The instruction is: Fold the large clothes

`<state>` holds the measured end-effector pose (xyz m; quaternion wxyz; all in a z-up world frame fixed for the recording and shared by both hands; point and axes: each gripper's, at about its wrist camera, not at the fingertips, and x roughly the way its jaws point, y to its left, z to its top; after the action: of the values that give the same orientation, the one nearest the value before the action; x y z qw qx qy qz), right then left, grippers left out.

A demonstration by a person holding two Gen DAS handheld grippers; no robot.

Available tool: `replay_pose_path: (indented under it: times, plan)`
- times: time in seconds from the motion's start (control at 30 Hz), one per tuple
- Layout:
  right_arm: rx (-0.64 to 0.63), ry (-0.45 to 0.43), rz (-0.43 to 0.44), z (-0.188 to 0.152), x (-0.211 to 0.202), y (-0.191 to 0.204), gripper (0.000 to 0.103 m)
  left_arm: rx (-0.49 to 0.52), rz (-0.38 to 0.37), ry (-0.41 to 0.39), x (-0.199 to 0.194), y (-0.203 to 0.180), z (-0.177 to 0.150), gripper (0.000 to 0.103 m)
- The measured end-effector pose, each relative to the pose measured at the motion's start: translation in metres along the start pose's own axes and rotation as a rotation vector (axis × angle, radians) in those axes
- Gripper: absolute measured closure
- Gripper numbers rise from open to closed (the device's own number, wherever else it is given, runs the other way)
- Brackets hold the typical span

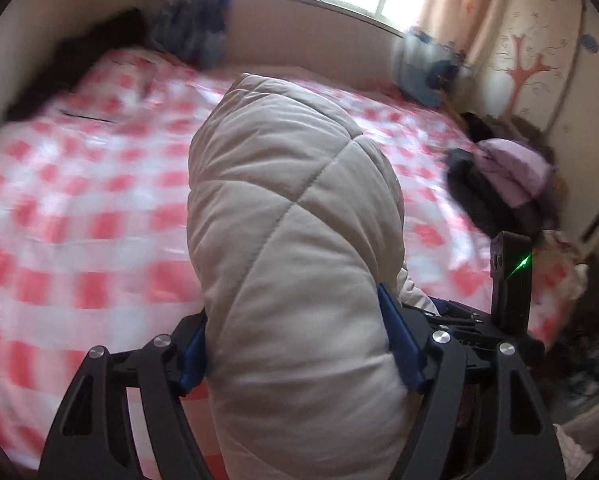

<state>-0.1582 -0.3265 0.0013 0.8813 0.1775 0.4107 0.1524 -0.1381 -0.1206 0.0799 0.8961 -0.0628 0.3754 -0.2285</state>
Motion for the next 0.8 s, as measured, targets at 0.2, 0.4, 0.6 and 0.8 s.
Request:
replay_pose_path:
  times: [0.2, 0.4, 0.6, 0.8]
  plan:
    - [-0.197, 0.107, -0.088, -0.010, 0.046, 0.060, 0.006, -0.183, 0.092, 0.159, 0.005, 0.083, -0.031, 0.031]
    - [-0.231, 0.241, -0.209, -0.013, 0.024, 0.054, 0.006, -0.059, 0.148, 0.132, 0.022, 0.056, -0.036, 0.024]
    - [-0.210, 0.076, -0.210, 0.044, -0.011, 0.081, 0.006, -0.070, 0.135, 0.130, 0.024, 0.068, -0.037, 0.024]
    - [-0.084, 0.155, -0.218, 0.057, 0.071, 0.049, 0.006, -0.064, 0.127, 0.142, 0.023, 0.065, -0.036, 0.023]
